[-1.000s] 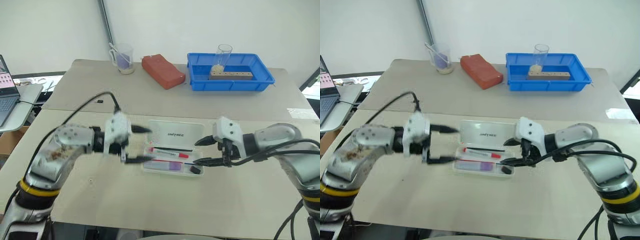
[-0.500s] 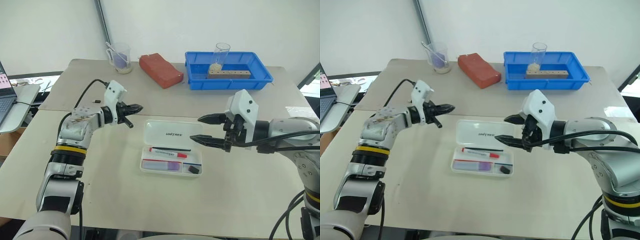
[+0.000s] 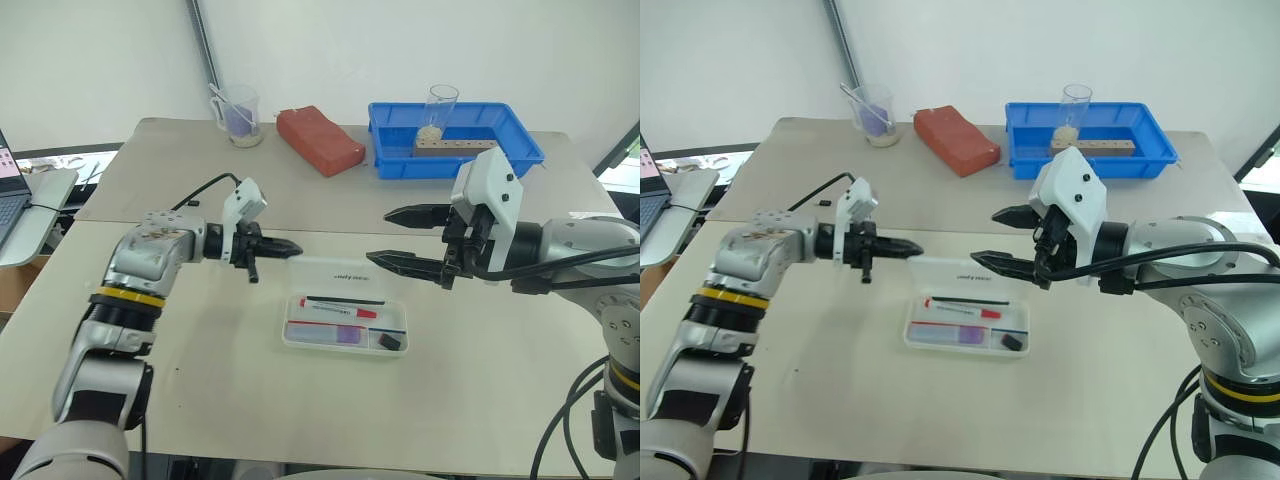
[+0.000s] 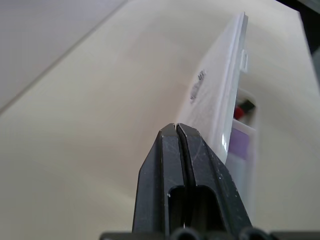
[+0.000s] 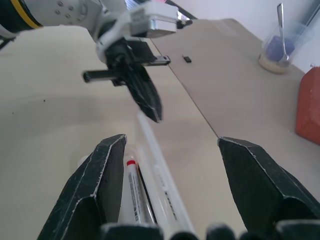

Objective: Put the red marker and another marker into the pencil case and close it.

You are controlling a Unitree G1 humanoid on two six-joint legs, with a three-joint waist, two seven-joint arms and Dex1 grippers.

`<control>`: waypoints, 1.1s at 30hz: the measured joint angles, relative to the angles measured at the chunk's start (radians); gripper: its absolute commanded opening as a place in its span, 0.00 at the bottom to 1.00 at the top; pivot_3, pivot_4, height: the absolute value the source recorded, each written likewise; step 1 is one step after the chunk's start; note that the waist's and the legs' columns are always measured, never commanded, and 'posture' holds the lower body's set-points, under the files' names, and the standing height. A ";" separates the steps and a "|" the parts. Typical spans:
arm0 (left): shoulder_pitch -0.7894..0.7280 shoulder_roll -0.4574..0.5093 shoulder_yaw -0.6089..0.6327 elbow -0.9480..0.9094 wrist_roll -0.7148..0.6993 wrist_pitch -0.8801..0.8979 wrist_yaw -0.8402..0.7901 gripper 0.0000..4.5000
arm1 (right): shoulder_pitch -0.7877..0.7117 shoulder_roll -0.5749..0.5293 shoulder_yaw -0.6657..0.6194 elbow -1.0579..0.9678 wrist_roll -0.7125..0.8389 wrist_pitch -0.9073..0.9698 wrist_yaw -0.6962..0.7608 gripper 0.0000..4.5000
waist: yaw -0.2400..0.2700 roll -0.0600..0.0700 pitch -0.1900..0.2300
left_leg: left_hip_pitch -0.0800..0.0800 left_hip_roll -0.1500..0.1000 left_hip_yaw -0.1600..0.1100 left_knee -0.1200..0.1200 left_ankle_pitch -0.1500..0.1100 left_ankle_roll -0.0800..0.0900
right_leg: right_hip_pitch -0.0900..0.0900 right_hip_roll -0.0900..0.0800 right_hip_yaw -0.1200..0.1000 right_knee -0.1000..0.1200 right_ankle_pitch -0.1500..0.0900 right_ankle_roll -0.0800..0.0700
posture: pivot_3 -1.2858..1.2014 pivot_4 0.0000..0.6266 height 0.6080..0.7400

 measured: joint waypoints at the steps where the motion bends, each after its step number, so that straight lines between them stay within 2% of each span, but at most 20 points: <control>1: 0.017 0.009 -0.009 -0.026 -0.005 0.007 -0.014 0.02 | 0.007 -0.005 0.004 0.000 0.000 0.000 0.006 0.73 | 0.000 0.000 0.000 | 0.000 0.000 0.000 0.000 0.000 0.000 | 0.000 0.000 0.000 0.000 0.000 0.000 | 0.52 0.24 1.00; 4: 0.098 0.053 -0.071 -0.147 0.020 -0.033 -0.047 0.02 | 0.052 -0.027 0.047 -0.003 -0.014 -0.030 0.034 0.73 | 0.003 0.000 0.000 | 0.000 0.000 0.000 0.000 0.000 0.000 | 0.000 0.000 0.000 0.000 0.000 0.000 | 0.52 0.24 1.00; 8: 0.168 0.044 -0.166 -0.188 0.110 -0.116 -0.013 0.02 | 0.174 -0.128 0.192 -0.004 -0.154 -0.145 0.090 0.73 | 0.010 -0.001 0.000 | -0.001 -0.001 0.000 0.003 0.000 0.000 | 0.001 -0.002 0.000 0.000 0.000 0.000 | 0.52 0.24 1.00; 13: 0.175 0.038 -0.232 -0.213 0.257 -0.348 0.041 0.02 | 0.227 -0.153 0.236 0.004 -0.239 -0.251 0.148 0.73 | 0.007 0.000 -0.001 | 0.001 -0.001 0.000 0.002 0.000 0.000 | 0.003 -0.001 0.000 -0.003 0.000 0.000 | 0.52 0.24 1.00; 17: 0.197 0.035 -0.208 -0.215 0.264 -0.388 0.056 0.28 | 0.235 -0.167 0.234 0.048 -0.267 -0.295 0.189 0.73 | 0.005 0.000 -0.002 | 0.001 0.000 0.000 0.002 0.000 0.000 | 0.002 -0.001 0.000 -0.001 -0.001 -0.001 | 0.52 0.24 1.00; 21: 0.237 0.075 -0.092 -0.238 0.165 -0.313 0.043 0.69 | 0.258 -0.187 0.195 0.104 -0.273 -0.330 0.235 0.73 | 0.002 0.000 0.000 | 0.001 0.001 -0.001 0.001 0.000 0.000 | 0.001 0.000 -0.001 0.000 -0.002 0.000 | 0.52 0.24 1.00; 24: 0.252 0.091 0.063 -0.305 0.065 -0.231 0.089 0.99 | 0.285 -0.198 0.137 0.149 -0.272 -0.361 0.266 0.73 | 0.004 -0.003 0.002 | 0.001 0.001 -0.001 0.002 0.000 0.000 | 0.002 0.000 -0.001 0.000 -0.003 0.001 | 0.52 0.24 1.00; 28: 0.273 0.130 0.226 -0.341 0.033 -0.197 0.175 0.99 | 0.348 -0.211 0.066 0.211 -0.282 -0.407 0.288 0.73 | 0.006 -0.004 0.002 | 0.004 0.000 0.000 0.001 0.000 0.000 | 0.004 -0.001 -0.001 0.000 -0.003 0.002 | 0.52 0.24 1.00; 33: 0.338 0.186 0.315 -0.396 0.016 -0.198 0.212 0.99 | 0.432 -0.238 -0.015 0.286 -0.295 -0.449 0.325 0.73 | 0.006 -0.003 0.002 | 0.005 0.000 0.001 -0.001 0.000 0.000 | 0.004 -0.002 0.000 0.000 -0.002 0.000 | 0.52 0.24 1.00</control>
